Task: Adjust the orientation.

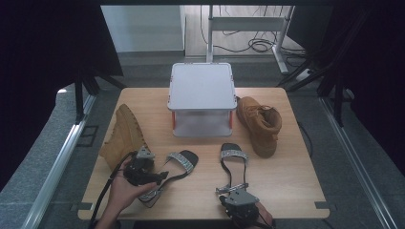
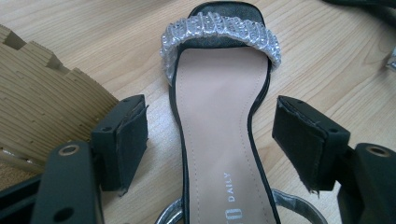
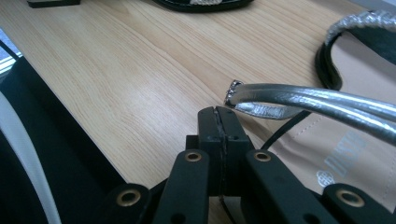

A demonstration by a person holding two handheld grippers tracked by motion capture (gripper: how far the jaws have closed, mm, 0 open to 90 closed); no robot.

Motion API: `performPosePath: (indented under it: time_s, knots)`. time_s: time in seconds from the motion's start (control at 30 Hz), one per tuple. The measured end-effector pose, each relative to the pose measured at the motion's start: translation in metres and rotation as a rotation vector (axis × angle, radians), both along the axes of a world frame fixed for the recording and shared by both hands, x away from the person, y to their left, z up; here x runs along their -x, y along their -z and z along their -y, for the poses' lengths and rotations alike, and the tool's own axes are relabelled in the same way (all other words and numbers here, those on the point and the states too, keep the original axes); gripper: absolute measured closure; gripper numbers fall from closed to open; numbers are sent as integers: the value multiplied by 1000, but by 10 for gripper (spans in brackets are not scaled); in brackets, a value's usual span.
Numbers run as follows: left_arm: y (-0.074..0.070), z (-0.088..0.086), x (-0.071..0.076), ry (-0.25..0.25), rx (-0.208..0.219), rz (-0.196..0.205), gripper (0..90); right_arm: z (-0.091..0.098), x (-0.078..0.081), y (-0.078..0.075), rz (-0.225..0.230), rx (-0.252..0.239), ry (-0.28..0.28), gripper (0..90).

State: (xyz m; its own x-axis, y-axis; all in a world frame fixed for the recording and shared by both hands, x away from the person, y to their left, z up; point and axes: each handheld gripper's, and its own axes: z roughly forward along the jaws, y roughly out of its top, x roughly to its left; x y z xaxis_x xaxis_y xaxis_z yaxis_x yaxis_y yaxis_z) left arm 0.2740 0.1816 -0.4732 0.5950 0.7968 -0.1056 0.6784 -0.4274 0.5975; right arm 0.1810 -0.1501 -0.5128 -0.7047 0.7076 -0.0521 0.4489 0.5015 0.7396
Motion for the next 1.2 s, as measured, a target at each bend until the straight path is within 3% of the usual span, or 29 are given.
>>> performPosePath:
  time_s: [0.73, 1.2]
  knots:
    - [1, 0, 0, 3, -9, -4, 271, 44, 2, 5, -40, -9, 98, 897]
    - [1, 0, 0, -1, -4, -4, 270, 75, -6, 5, -29, -6, 171, 896]
